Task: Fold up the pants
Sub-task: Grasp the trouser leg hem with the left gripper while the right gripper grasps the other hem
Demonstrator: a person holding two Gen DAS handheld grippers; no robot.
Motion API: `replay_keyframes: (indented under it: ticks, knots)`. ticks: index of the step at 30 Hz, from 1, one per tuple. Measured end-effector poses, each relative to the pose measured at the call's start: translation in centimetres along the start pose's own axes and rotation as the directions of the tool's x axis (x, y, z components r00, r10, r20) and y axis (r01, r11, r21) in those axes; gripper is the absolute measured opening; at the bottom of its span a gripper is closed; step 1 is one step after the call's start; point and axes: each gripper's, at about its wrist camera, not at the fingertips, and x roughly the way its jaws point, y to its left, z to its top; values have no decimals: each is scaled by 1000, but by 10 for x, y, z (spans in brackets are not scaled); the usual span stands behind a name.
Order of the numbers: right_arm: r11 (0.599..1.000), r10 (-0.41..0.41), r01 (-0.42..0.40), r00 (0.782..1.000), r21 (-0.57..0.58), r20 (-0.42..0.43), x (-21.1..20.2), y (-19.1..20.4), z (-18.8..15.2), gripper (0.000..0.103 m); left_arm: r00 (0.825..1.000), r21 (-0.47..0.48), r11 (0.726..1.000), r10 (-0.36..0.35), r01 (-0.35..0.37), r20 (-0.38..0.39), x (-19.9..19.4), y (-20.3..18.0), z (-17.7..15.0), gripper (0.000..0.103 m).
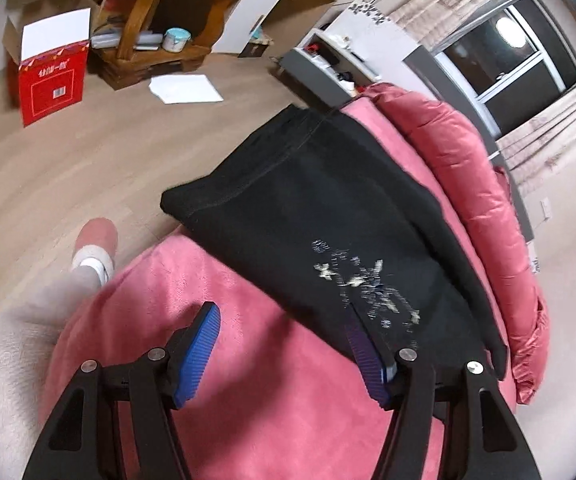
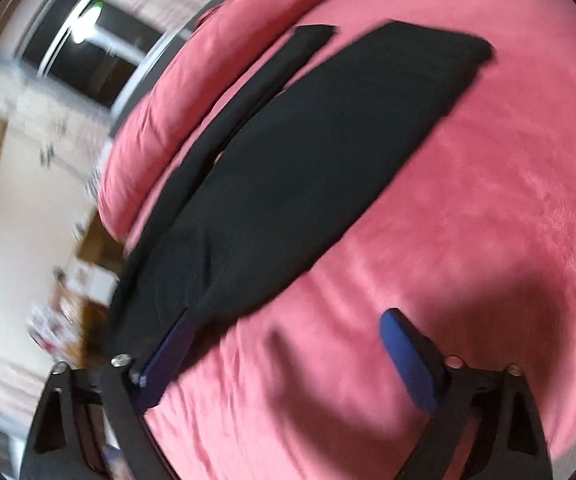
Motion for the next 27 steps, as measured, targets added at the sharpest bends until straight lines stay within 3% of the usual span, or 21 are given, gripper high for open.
replay_keyframes:
  ticks: [3, 5, 9, 12, 14, 20, 21, 23, 24, 26, 27]
  knots:
    - [999, 40, -41, 999, 30, 26, -1, -8, 17, 80, 1000, -14, 1000, -27, 27, -5, 15, 3, -3, 61]
    - [998, 57, -58, 998, 30, 36, 5, -12, 28, 74, 998, 26, 998, -54, 53, 41, 18, 0, -3, 61]
    - [998, 56, -57, 997, 23, 49, 19, -15, 46, 60, 994, 71, 993, -101, 98, 44, 32, -1, 3, 61]
    - [995, 66, -70, 996, 70, 68, 29, -30, 64, 42, 988, 34, 991, -129, 127, 80, 40, 6, 9, 62]
    - [992, 70, -76, 996, 99, 62, 37, -38, 71, 23, 986, 18, 990, -138, 137, 96, 43, 10, 10, 62]
    - [994, 80, -82, 996, 65, 39, 38, -42, 78, 15, 993, 48, 997, -67, 62, 101, 45, -1, 10, 59]
    - [996, 72, -75, 997, 58, 40, 37, -39, 77, 15, 994, 30, 998, -53, 51, 100, 46, -2, 12, 55]
    - [998, 57, -59, 997, 37, 46, 35, -36, 77, 15, 996, -1, 1000, -14, 15, 93, 49, 1, 15, 26]
    - [998, 50, -51, 997, 27, 52, 34, -35, 76, 14, 997, -15, 1000, 9, -7, 76, 49, 3, 19, 22]
    - [999, 34, -34, 998, 2, 61, 29, -30, 76, 13, 998, -18, 1000, -14, 15, 56, 46, 5, 23, 10]
    - [1000, 23, -22, 997, -17, 69, 26, -27, 77, 13, 999, -3, 1000, -18, 18, 50, 41, 4, 26, 10]
